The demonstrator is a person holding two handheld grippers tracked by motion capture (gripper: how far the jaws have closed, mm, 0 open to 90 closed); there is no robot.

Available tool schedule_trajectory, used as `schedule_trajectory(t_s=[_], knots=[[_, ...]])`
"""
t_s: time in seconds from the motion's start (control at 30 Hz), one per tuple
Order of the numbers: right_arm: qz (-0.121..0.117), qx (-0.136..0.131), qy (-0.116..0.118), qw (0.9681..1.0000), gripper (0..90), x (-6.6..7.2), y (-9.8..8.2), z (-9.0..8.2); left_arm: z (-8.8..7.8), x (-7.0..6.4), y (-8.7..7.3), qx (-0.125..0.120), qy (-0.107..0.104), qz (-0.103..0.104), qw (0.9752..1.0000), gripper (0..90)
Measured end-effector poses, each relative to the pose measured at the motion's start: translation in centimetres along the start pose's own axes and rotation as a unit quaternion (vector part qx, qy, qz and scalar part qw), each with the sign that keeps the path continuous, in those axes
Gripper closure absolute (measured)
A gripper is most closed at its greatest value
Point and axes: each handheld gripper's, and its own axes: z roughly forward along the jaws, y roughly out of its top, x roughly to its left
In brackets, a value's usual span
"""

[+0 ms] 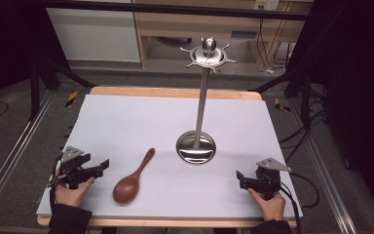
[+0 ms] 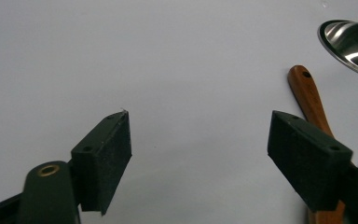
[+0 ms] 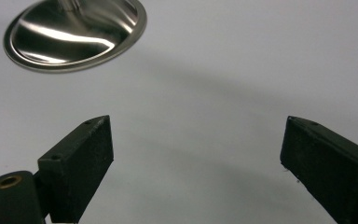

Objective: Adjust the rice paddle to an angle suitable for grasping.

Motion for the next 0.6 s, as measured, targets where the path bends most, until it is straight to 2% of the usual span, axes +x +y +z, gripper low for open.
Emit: schedule_trajectory(t_s=[0.23, 0.33, 0.6], knots=[[0.017, 0.003, -0.006, 0.9998, 8.2, -0.6, -0.1, 0.2, 0.0, -1.0, 0.4, 0.001, -0.014, 0.013, 0.9998, 23.1], [0.016, -0.002, -0.006, 0.9998, 7.7, -0.6, -0.1, 0.0, -0.1, -1.2, 0.5, 0.002, -0.018, 0.013, 0.9998, 23.6], [0.027, 0.002, -0.004, 0.9996, 7.4, -1.0, -0.2, -0.2, 0.0, -2.4, 1.2, 0.006, -0.025, 0.033, 0.9991, 24.9]])
